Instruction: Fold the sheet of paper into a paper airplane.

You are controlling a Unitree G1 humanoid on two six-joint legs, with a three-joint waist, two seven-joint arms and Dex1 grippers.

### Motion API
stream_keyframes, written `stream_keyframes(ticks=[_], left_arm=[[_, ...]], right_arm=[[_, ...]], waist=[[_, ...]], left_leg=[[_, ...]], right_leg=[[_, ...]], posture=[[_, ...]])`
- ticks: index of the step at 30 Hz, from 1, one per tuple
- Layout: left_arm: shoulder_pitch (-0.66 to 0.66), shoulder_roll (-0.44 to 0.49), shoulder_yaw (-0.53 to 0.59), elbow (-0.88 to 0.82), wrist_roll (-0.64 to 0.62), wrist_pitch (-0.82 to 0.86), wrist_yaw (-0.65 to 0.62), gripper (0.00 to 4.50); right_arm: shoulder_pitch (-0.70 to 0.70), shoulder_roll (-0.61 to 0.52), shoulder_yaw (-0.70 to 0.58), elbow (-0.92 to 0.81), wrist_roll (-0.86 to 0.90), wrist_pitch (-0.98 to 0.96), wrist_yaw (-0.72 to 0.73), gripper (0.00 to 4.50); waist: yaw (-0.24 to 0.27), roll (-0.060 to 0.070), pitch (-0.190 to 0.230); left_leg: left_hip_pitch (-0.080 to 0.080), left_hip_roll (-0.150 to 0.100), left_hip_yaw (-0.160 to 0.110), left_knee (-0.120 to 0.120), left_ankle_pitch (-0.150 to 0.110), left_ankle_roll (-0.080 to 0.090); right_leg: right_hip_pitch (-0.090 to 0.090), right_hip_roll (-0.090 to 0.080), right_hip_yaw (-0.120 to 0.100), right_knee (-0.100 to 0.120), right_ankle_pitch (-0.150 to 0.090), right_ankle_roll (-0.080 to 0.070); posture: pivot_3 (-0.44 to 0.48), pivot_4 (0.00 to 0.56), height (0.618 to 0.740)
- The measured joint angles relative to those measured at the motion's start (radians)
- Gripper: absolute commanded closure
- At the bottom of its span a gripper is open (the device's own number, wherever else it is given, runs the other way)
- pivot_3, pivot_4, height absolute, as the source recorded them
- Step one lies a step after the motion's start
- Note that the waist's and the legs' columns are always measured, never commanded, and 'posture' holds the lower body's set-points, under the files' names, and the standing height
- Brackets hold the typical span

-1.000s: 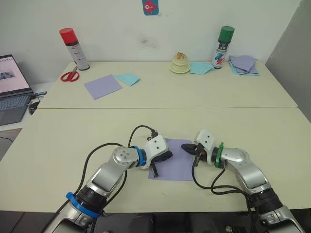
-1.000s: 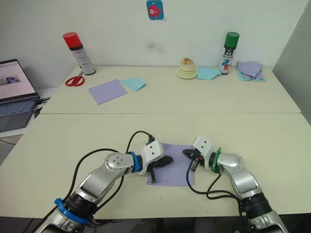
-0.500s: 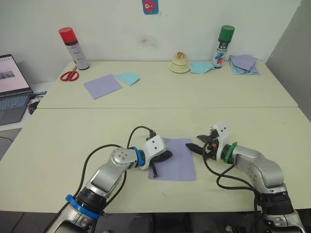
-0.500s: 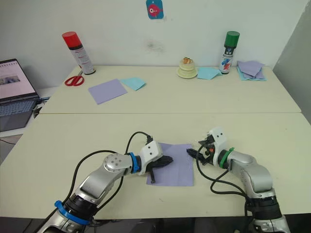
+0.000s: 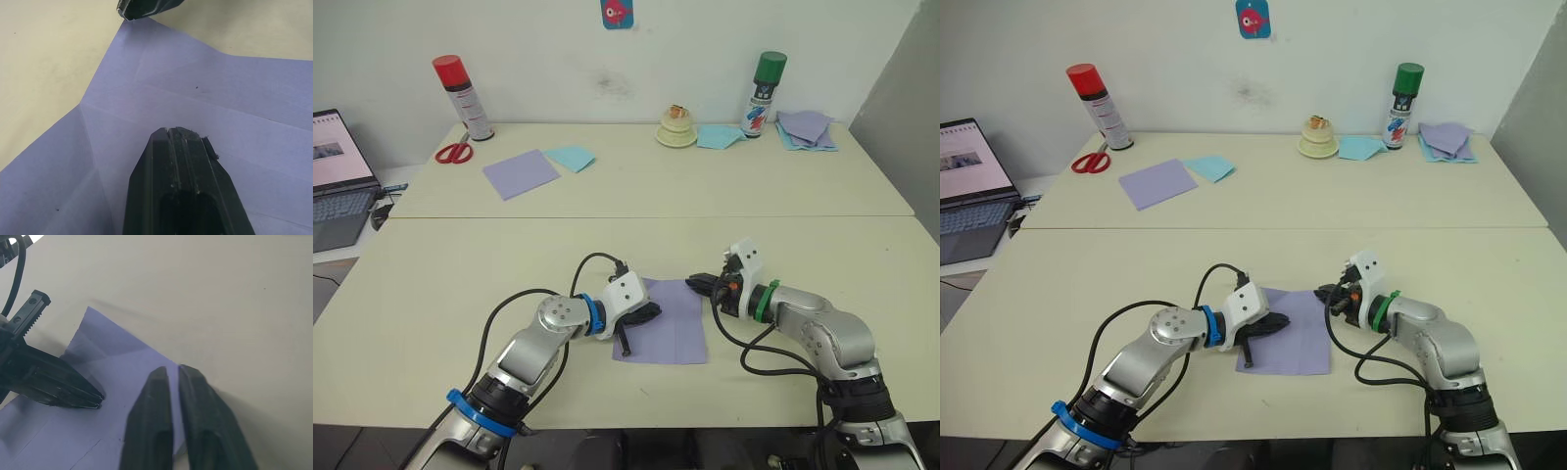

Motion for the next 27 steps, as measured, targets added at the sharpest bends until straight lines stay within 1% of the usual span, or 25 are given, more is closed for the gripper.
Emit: stream_keyframes(ticks=[4, 6, 7, 8, 13, 20, 24, 27], left_arm=[[0.000, 0.000, 0.000, 0.000, 0.001, 0.000, -0.001, 4.50], [0.000, 0.000, 0.000, 0.000, 0.001, 0.000, -0.001, 4.50], [0.000, 0.000, 0.000, 0.000, 0.001, 0.000, -0.002, 4.50], [-0.001, 0.000, 0.000, 0.000, 0.001, 0.000, -0.002, 4.50], [-0.001, 0.000, 0.000, 0.001, 0.002, -0.001, -0.004, 4.50], [-0.002, 0.001, 0.000, 0.002, 0.007, -0.004, -0.008, 4.50], [-0.002, 0.001, 0.000, 0.002, 0.007, -0.005, -0.008, 4.50], [-0.002, 0.001, 0.000, 0.002, 0.007, -0.005, -0.009, 4.50]], right_arm=[[0.001, 0.002, -0.004, 0.000, 0.001, 0.003, -0.021, 4.48], [0.001, 0.014, -0.023, 0.000, 0.016, 0.017, -0.030, 4.11], [0.001, 0.018, -0.033, 0.000, 0.030, 0.025, -0.037, 3.90], [0.001, 0.020, -0.040, 0.000, 0.037, 0.031, -0.041, 3.57], [0.003, 0.020, -0.071, 0.000, 0.056, 0.088, -0.070, 1.78], [0.035, 0.031, -0.126, -0.036, 0.159, 0.259, -0.100, 1.78], [0.035, 0.053, -0.130, -0.044, 0.181, 0.287, -0.129, 1.78], [0.031, 0.094, -0.140, -0.036, 0.190, 0.286, -0.157, 1.78]], waist=[[0.000, 0.000, 0.000], [0.000, 0.000, 0.000], [0.000, 0.000, 0.000], [0.000, 0.000, 0.000], [0.000, 0.000, 0.000], [0.000, 0.000, 0.000], [0.000, 0.000, 0.000], [0.000, 0.000, 0.000]], left_leg=[[0.000, 0.000, 0.000, 0.000, 0.000, 0.000], [0.000, 0.000, 0.000, 0.000, 0.000, 0.000], [0.000, 0.000, 0.000, 0.000, 0.000, 0.000], [0.000, 0.000, 0.000, 0.000, 0.000, 0.000], [0.000, 0.000, 0.000, 0.000, 0.000, 0.000], [-0.001, 0.000, 0.000, 0.000, 0.000, 0.000], [-0.001, 0.000, 0.000, 0.000, 0.000, 0.000], [-0.001, 0.000, 0.000, 0.000, 0.000, 0.000]], right_leg=[[0.000, 0.000, 0.000, 0.000, 0.000, 0.000], [0.000, 0.000, 0.000, 0.000, 0.000, 0.000], [0.000, 0.000, 0.000, 0.000, 0.000, 0.000], [0.000, 0.000, 0.000, 0.000, 0.000, 0.000], [0.000, 0.000, 0.000, 0.000, 0.000, 0.000], [0.000, 0.000, 0.000, 0.000, 0.000, 0.000], [0.000, 0.000, 0.000, 0.000, 0.000, 0.000], [-0.001, 0.000, 0.000, 0.000, 0.000, 0.000]], posture=[[0.000, 0.150, 0.740], [0.000, 0.150, 0.740], [0.000, 0.150, 0.740], [0.000, 0.150, 0.740], [0.000, 0.150, 0.740], [0.000, 0.150, 0.740], [0.000, 0.150, 0.740], [0.000, 0.150, 0.740]])
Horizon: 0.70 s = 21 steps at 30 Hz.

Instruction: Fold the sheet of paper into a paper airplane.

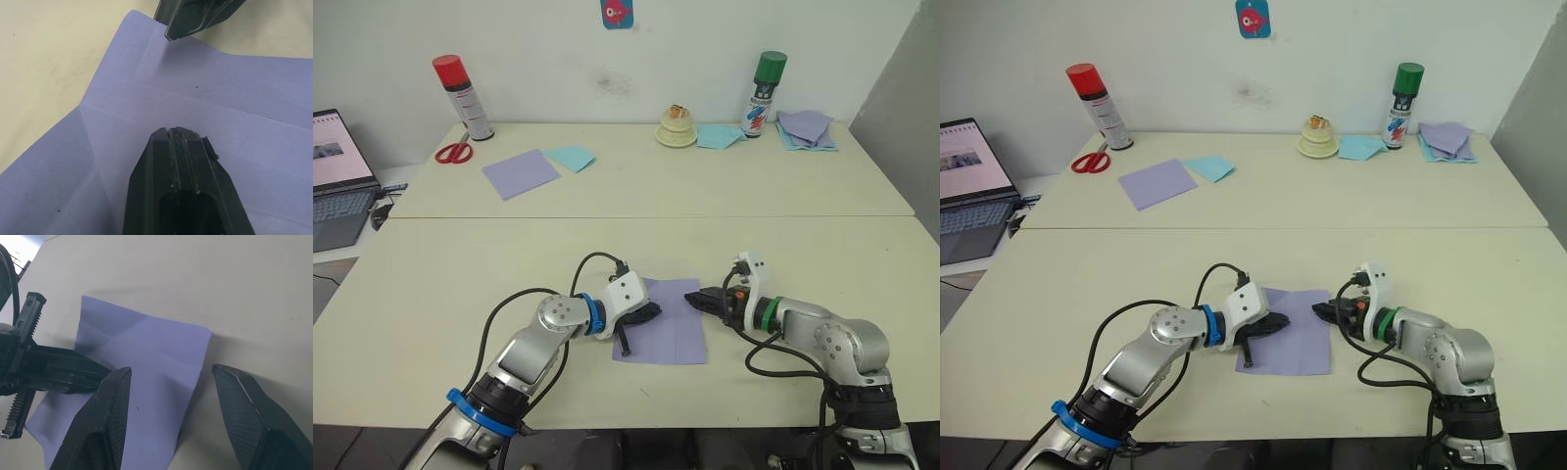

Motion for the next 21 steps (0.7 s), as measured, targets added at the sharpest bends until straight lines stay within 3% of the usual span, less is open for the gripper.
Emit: stream_keyframes(ticks=[4, 10, 14, 21], left_arm=[[-0.001, -0.001, -0.001, 0.001, 0.001, 0.000, 0.000, 4.50], [0.001, 0.002, -0.005, 0.000, 0.019, -0.017, 0.001, 4.50], [0.004, 0.002, -0.005, -0.003, 0.020, -0.017, 0.002, 4.50], [0.008, 0.005, -0.005, -0.003, 0.024, -0.020, 0.002, 4.50]], right_arm=[[-0.027, 0.056, -0.020, 0.058, 0.001, -0.031, -0.041, 2.30], [-0.031, 0.044, -0.027, 0.071, 0.008, -0.041, -0.035, 4.44], [-0.016, -0.016, 0.041, 0.026, -0.004, -0.101, 0.028, 4.48], [0.013, -0.177, 0.300, -0.056, -0.186, -0.383, 0.188, 4.48]], waist=[[0.000, 0.000, 0.000], [0.000, 0.000, 0.000], [0.000, 0.000, 0.000], [-0.001, 0.000, 0.000]], left_leg=[[0.000, 0.000, 0.000, 0.000, 0.000, 0.000], [0.000, 0.000, 0.000, 0.000, 0.000, 0.000], [0.000, 0.000, 0.000, 0.000, 0.000, 0.000], [0.000, 0.000, 0.000, 0.000, 0.000, 0.000]], right_leg=[[-0.001, 0.000, 0.000, 0.000, 0.000, 0.000], [-0.001, 0.000, 0.000, 0.000, 0.000, 0.000], [-0.001, 0.000, 0.000, 0.000, 0.000, 0.000], [0.000, 0.000, -0.001, -0.001, 0.000, 0.001]], posture=[[0.000, 0.150, 0.740], [0.000, 0.150, 0.740], [0.000, 0.150, 0.740], [0.000, 0.150, 0.740]])
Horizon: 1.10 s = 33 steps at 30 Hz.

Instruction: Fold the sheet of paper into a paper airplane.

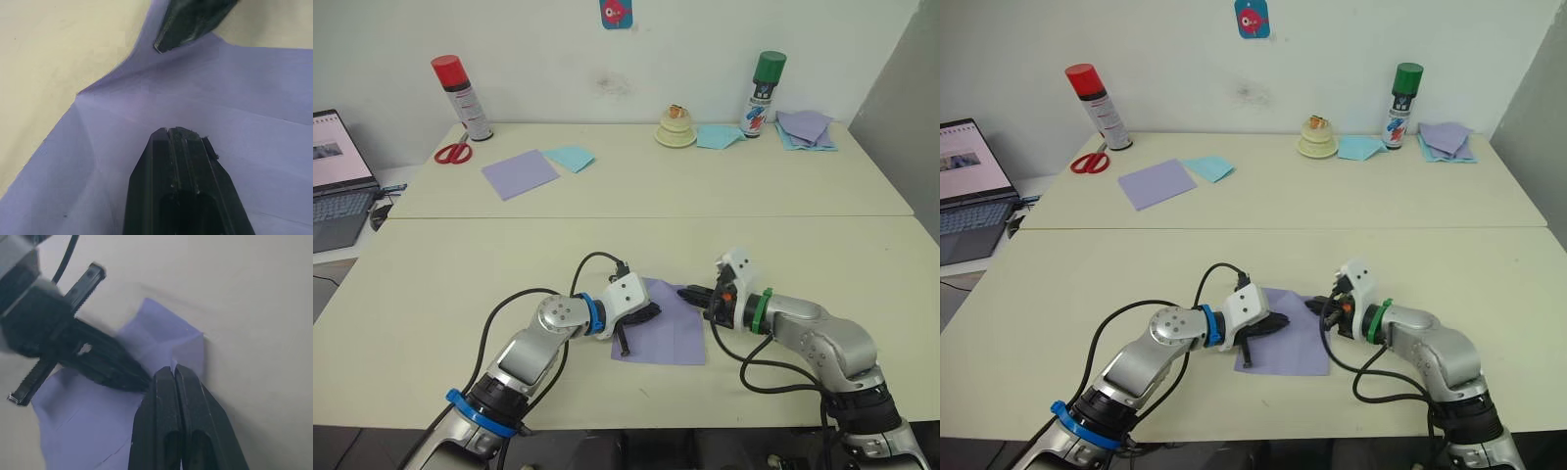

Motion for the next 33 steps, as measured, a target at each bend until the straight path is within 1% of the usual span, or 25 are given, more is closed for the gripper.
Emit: stream_keyframes(ticks=[3, 8, 13, 17, 27, 29, 31, 33], left_arm=[[0.002, 0.000, 0.000, 0.000, 0.000, 0.000, 0.000, 4.50], [0.006, 0.000, 0.001, -0.001, 0.000, -0.002, 0.000, 4.50], [0.010, 0.002, 0.003, -0.001, 0.000, -0.011, 0.000, 4.50], [0.013, 0.008, 0.007, 0.000, 0.000, -0.019, -0.002, 4.50], [0.015, 0.008, 0.019, 0.001, -0.002, -0.021, -0.003, 4.50], [0.022, -0.010, 0.048, 0.007, -0.035, 0.006, -0.001, 4.50], [0.027, -0.054, 0.123, 0.026, -0.107, 0.083, 0.012, 4.50], [0.026, -0.063, 0.197, 0.035, -0.172, 0.165, 0.026, 4.50]], right_arm=[[0.004, -0.036, 0.057, 0.012, -0.075, -0.093, 0.028, 4.48], [0.004, -0.046, 0.113, 0.055, -0.173, -0.214, 0.049, 4.48], [0.004, -0.049, 0.154, 0.091, -0.244, -0.290, 0.064, 4.48], [-0.010, -0.045, 0.180, 0.118, -0.289, -0.323, 0.072, 4.48], [-0.012, -0.026, 0.178, 0.134, -0.320, -0.336, 0.082, 4.48], [-0.012, -0.024, 0.177, 0.135, -0.321, -0.338, 0.082, 4.48], [-0.011, -0.022, 0.175, 0.136, -0.322, -0.338, 0.082, 4.48], [-0.010, -0.019, 0.174, 0.135, -0.322, -0.340, 0.082, 4.48]], waist=[[0.000, 0.000, 0.000], [0.000, 0.000, 0.000], [0.000, 0.000, 0.000], [-0.001, 0.000, 0.000], [-0.003, 0.000, 0.000], [-0.005, 0.000, 0.000], [-0.005, -0.001, 0.000], [-0.007, -0.002, 0.001]], left_leg=[[0.000, 0.000, 0.000, 0.000, 0.000, 0.000], [0.000, 0.000, 0.000, 0.000, 0.000, 0.000], [0.000, 0.000, 0.000, 0.000, 0.000, 0.000], [0.000, 0.000, 0.000, 0.000, 0.000, 0.000], [0.003, 0.001, 0.000, -0.001, 0.000, 0.000], [0.003, 0.001, 0.000, -0.001, 0.000, 0.000], [0.002, 0.001, -0.001, -0.001, 0.000, 0.000], [0.002, 0.001, -0.001, -0.001, 0.000, 0.000]], right_leg=[[0.000, 0.000, 0.000, 0.000, 0.000, 0.000], [0.000, 0.000, 0.000, 0.000, 0.000, 0.000], [0.000, 0.000, 0.000, 0.000, 0.000, 0.000], [0.000, 0.000, 0.001, 0.000, 0.000, 0.000], [0.000, 0.000, 0.001, 0.000, 0.000, 0.000], [0.000, 0.001, 0.001, 0.000, 0.000, 0.000], [0.000, 0.001, 0.000, 0.000, 0.000, 0.000], [0.000, 0.001, 0.000, 0.000, 0.000, 0.000]], posture=[[0.000, 0.150, 0.740], [0.000, 0.150, 0.740], [0.000, 0.150, 0.740], [0.000, 0.150, 0.740], [0.000, 0.150, 0.740], [0.000, 0.150, 0.740], [0.000, 0.150, 0.740], [0.000, 0.150, 0.740]])
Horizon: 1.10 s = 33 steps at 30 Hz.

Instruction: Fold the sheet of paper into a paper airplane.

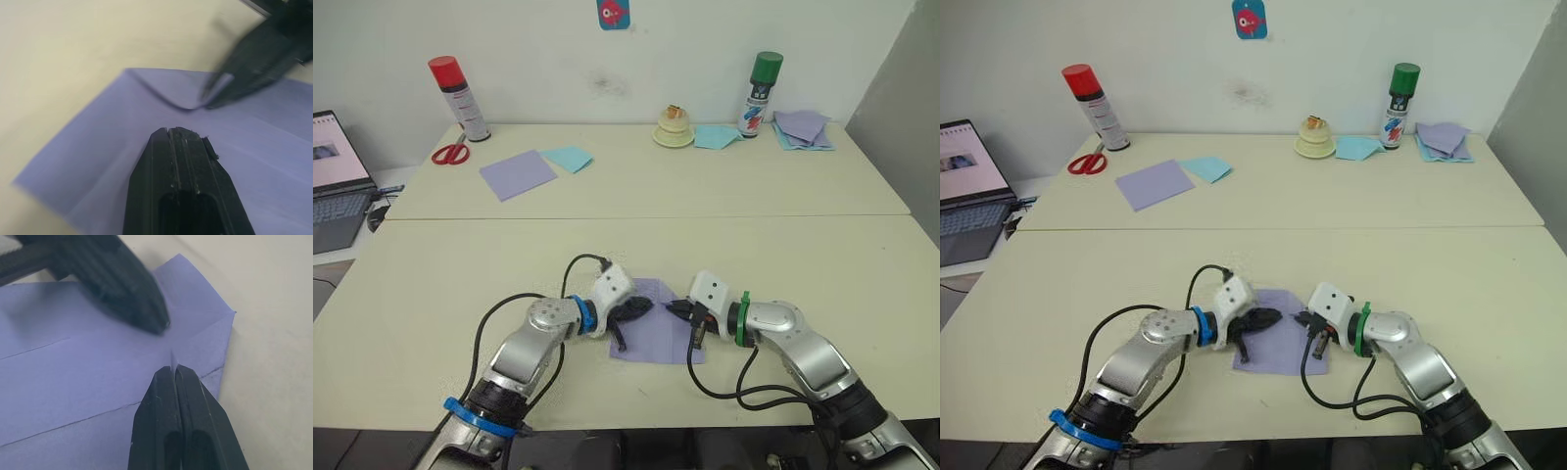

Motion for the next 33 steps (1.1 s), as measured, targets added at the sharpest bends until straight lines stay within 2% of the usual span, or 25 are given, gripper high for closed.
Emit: stream_keyframes(ticks=[3, 5, 13, 23, 33], left_arm=[[-0.004, 0.001, 0.081, 0.011, -0.056, 0.082, 0.014, 4.50], [-0.013, 0.003, 0.098, 0.017, -0.068, 0.107, 0.014, 4.50], [-0.061, -0.048, 0.048, 0.033, -0.052, 0.097, 0.022, 4.50], [-0.109, -0.042, -0.063, 0.003, 0.035, 0.030, 0.013, 4.50], [-0.116, -0.054, -0.078, 0.042, 0.075, -0.005, 0.014, 4.50]], right_arm=[[0.004, 0.000, -0.003, -0.002, 0.000, -0.003, 0.001, 4.48], [0.008, 0.000, -0.006, -0.003, 0.000, -0.005, 0.002, 4.48], [0.008, 0.000, -0.011, -0.005, 0.000, -0.009, 0.008, 4.48], [0.006, 0.022, -0.028, -0.005, 0.004, 0.021, 0.006, 4.48], [0.006, 0.046, -0.051, -0.018, 0.017, 0.087, -0.001, 4.48]], waist=[[-0.001, -0.001, 0.000], [-0.001, -0.001, 0.001], [0.000, -0.002, 0.001], [-0.001, -0.002, 0.001], [-0.001, -0.002, 0.001]], left_leg=[[-0.001, -0.001, 0.000, 0.000, 0.000, 0.000], [-0.001, -0.001, 0.000, 0.000, 0.000, 0.000], [-0.006, -0.001, 0.000, 0.001, 0.000, 0.000], [-0.011, -0.001, 0.000, 0.002, 0.000, -0.001], [-0.012, -0.002, 0.000, 0.003, 0.001, -0.001]], right_leg=[[0.000, 0.000, 0.000, 0.000, 0.000, 0.000], [-0.001, 0.000, 0.000, 0.000, 0.000, 0.000], [-0.002, 0.000, 0.000, -0.001, 0.000, 0.000], [-0.007, 0.000, 0.000, 0.000, 0.001, -0.001], [-0.008, 0.000, 0.000, 0.001, 0.001, -0.001]], posture=[[0.000, 0.150, 0.740], [0.000, 0.150, 0.740], [0.000, 0.150, 0.740], [0.000, 0.150, 0.740], [0.000, 0.150, 0.740]])
